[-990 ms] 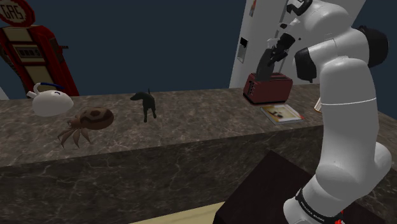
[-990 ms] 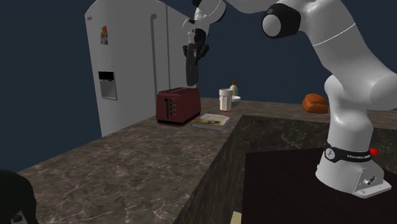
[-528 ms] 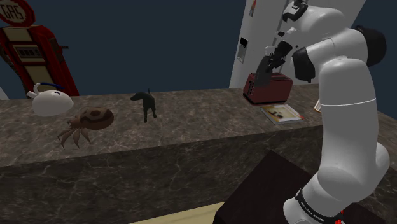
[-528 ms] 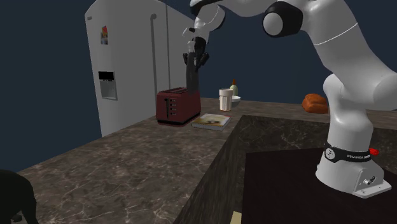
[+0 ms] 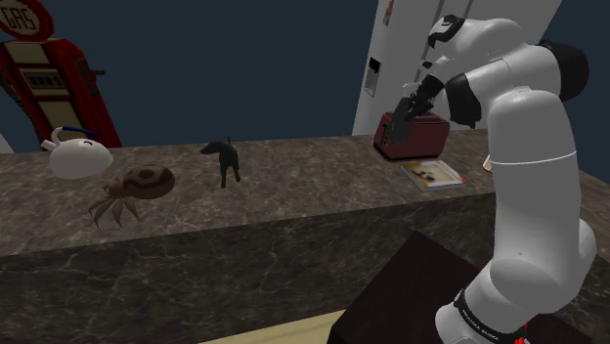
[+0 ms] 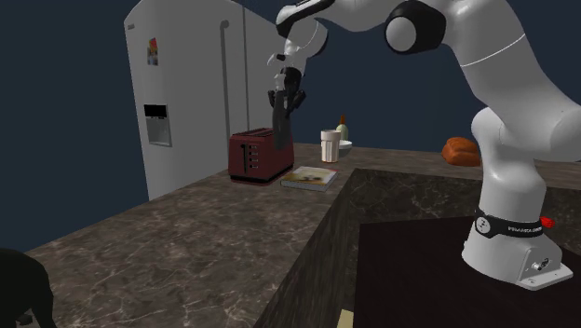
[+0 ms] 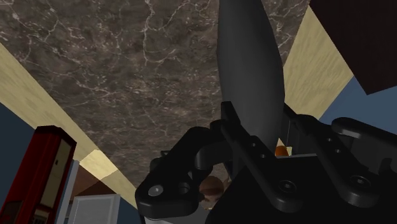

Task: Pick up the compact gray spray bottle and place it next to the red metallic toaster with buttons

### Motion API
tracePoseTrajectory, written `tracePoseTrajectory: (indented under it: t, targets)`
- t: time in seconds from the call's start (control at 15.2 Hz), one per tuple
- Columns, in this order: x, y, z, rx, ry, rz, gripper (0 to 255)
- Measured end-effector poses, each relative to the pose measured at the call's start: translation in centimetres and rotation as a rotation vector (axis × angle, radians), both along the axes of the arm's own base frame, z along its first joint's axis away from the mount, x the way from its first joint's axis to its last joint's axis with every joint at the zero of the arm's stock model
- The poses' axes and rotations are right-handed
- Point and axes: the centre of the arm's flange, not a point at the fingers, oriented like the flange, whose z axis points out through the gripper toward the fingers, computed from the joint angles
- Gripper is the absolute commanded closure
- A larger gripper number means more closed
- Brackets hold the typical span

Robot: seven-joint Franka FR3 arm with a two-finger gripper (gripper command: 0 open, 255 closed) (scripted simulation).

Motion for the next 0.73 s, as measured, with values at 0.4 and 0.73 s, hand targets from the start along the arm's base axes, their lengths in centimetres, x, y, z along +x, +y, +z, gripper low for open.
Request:
tracePoseTrajectory:
  t: [0.4, 0.73]
  targets:
    - [0.1, -0.2, -3.2, 0.0, 0.0, 0.0, 255]
    - [0.1, -0.1, -5.8, 0.0, 0.0, 0.0, 255]
